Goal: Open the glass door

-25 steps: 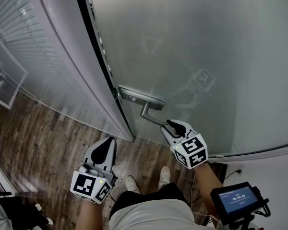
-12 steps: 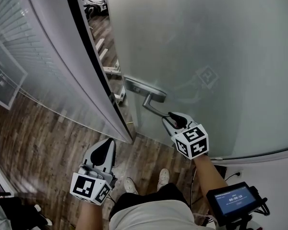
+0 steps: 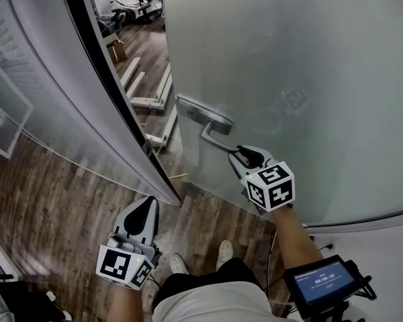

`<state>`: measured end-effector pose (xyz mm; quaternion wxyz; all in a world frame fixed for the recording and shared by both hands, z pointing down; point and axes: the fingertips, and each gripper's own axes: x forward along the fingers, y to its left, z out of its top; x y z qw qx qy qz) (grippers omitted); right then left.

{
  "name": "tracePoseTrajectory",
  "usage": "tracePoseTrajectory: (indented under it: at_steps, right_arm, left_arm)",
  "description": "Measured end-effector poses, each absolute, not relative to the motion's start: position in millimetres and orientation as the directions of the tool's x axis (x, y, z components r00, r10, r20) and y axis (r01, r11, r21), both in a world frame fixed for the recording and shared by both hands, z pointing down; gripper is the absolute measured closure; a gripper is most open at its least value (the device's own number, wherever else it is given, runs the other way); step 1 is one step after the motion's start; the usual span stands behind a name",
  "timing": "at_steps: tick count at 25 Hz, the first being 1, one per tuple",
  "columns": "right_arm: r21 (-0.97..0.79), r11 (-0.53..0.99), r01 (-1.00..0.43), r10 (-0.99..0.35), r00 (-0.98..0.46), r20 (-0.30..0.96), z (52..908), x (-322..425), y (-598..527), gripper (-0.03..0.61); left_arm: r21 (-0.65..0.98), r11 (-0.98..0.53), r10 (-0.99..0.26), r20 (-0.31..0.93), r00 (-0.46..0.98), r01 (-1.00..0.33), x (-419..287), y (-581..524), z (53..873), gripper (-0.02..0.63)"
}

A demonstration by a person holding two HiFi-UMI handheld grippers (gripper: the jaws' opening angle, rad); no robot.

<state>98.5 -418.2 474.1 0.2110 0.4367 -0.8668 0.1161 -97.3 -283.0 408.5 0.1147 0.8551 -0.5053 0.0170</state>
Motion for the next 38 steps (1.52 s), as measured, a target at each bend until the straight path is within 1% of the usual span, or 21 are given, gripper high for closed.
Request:
tracePoseTrajectory:
  at_steps: [17, 23, 28, 38]
  right_arm:
    - [0.019, 0.509, -0.860, -0.757, -0.437, 0.486, 462, 133, -470, 0.466]
    - [0.043, 0.465, -0.884, -0.783, -0.389, 0.485, 482, 135, -489, 0.468]
    - [0.056, 0.432, -0.900, -0.795, -0.351, 0.494, 441, 161, -516, 0.468]
    - [0.047, 0.342, -0.939, -0.831, -0.278, 0.482, 472, 215, -581, 0.466]
  left_arm:
    - [0.178, -0.454, -0.870, 0.122, 0.478, -0.873, -98, -278, 393, 0.614]
    - [0.184, -0.446, -0.874, 0.118, 0.471, -0.876, -118, -269, 418, 0.614]
    - [0.192, -0.434, -0.878, 0.127, 0.461, -0.880, -110, -271, 379, 0.614]
    - [0.168, -0.421, -0.884, 0.143, 0.445, -0.891, -90, -291, 403, 0.614]
